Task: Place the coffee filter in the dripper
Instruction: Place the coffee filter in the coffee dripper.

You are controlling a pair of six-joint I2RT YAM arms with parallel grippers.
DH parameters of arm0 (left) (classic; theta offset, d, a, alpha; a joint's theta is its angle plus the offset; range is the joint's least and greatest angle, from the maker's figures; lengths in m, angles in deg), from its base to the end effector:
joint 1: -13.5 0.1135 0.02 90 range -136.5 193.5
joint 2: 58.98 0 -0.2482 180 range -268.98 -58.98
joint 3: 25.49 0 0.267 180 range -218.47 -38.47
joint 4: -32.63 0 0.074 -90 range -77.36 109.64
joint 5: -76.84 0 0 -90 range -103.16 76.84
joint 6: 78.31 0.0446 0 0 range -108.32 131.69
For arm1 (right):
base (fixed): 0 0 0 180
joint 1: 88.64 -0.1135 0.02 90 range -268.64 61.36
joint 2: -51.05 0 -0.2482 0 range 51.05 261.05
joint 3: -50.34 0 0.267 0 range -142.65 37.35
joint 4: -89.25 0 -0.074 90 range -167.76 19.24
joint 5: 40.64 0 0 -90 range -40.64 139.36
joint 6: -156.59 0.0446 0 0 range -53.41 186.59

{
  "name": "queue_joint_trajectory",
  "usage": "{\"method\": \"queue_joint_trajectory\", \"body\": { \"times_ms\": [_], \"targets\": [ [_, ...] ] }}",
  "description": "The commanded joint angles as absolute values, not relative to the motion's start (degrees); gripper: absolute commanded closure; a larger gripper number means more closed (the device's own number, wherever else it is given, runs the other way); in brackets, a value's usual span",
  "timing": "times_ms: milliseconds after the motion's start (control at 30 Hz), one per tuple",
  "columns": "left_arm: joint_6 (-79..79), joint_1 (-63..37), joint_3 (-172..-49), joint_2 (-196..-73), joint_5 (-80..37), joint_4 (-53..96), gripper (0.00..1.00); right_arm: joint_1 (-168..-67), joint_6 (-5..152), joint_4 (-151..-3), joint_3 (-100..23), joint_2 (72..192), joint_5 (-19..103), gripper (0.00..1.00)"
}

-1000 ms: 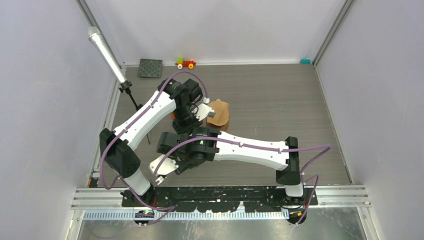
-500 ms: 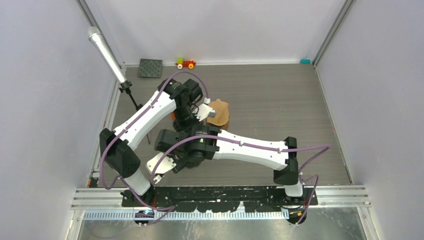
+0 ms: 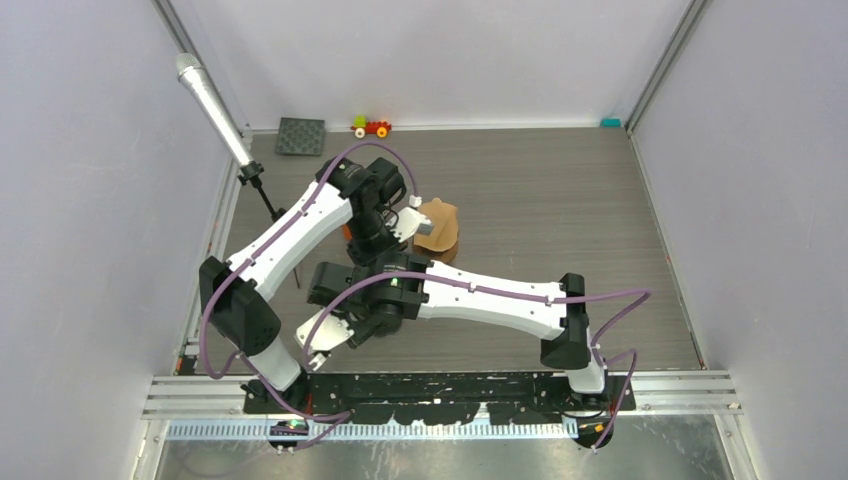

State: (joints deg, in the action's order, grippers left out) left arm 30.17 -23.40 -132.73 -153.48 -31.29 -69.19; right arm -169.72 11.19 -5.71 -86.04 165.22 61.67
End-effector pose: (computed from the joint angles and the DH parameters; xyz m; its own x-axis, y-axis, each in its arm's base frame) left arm 0.2330 -0.1923 0.3034 -0.5762 0.8093 -0.1138 0.7984 0.5277 -0.2900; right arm 0.0749 0.4159 0.3363 0.7037 -0.7029 -0.1032 -0.6531 -0.5828 -0.4836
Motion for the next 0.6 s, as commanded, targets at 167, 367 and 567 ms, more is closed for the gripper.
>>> {"method": "queue_joint_trajectory", "body": {
  "times_ms": [167,367,567],
  "targets": [
    [31.4,-23.6,-133.8,-151.2,-32.8,-76.4,0.97,-167.7,10.7,-5.7,-82.0,164.4,64.2,0.5],
    [31.4,-23.6,-133.5,-151.1,-32.2,-76.4,0.97,-167.5,11.0,-6.1,-80.4,163.5,64.5,0.52],
    [31.4,-23.6,-133.5,-151.4,-31.2,-76.3,0.97,-167.5,11.4,-7.4,-78.9,162.2,65.4,0.63]
  ]
}}
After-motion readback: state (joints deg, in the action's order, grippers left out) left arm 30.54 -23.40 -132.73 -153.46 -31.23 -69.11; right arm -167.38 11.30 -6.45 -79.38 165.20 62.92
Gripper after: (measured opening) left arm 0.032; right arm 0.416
